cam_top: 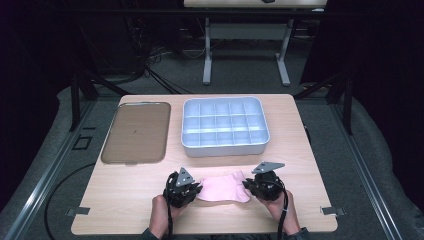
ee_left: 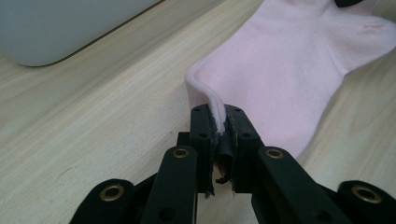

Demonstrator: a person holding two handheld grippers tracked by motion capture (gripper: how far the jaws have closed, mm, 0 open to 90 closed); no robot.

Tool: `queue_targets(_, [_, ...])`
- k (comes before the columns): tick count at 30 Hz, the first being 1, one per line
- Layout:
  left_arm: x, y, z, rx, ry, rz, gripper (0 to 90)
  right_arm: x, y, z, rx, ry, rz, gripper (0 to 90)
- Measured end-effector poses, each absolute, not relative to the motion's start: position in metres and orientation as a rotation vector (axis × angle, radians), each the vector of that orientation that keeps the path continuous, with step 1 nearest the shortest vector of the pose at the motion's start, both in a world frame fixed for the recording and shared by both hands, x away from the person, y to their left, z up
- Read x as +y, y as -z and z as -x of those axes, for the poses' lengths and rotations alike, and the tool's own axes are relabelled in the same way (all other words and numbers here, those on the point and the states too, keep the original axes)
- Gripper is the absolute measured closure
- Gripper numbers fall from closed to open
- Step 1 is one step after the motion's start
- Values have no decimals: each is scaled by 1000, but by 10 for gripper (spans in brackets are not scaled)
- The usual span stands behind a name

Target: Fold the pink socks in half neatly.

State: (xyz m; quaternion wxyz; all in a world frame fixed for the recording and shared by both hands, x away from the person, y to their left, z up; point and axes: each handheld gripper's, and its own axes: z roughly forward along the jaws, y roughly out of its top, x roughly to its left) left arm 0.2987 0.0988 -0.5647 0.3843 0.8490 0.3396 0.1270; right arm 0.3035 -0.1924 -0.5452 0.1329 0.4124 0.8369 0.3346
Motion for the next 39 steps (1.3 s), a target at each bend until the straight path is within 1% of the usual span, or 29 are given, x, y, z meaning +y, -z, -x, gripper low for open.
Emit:
queue_targets(5, [94,570,-305,861,-343,-2172,813,-195,549,-307,2427,-915,-1219,819])
queue_targets(7, [93,572,-305,863,-354,-2180,786,-196,551,-308,2427,-874,-1237,818])
queue_targets(10, [92,575,-306,881,-357,-2182,704,-196,552,-308,2411,-748,-1272,818])
queue_targets(12, [94,576,-306,881,-367,-2175,679,-197,551,-308,2403,-663,-1291,817])
queue_targets(18, [98,578,-303,889,-393,-2139,676,-197,550,-307,2390,-612,-1295,816])
queue_targets(20, [98,580,-303,890,-392,-2131,691,-197,551,-308,2391,-598,-1294,816])
queue_targets(23, [98,581,-303,880,-396,-2134,756,-196,551,-308,2411,-638,-1292,815])
queue_targets(26, [97,582,-302,869,-400,-2130,814,-196,552,-308,2428,-796,-1286,814])
queue_targets(28, [97,583,-302,865,-401,-2129,836,-197,551,-307,2426,-883,-1282,813])
queue_targets(31, [97,585,-303,862,-393,-2120,846,-196,546,-304,2417,-947,-1270,810])
queue_targets(39, [96,588,-304,860,-375,-2096,850,-192,541,-304,2406,-930,-1250,808])
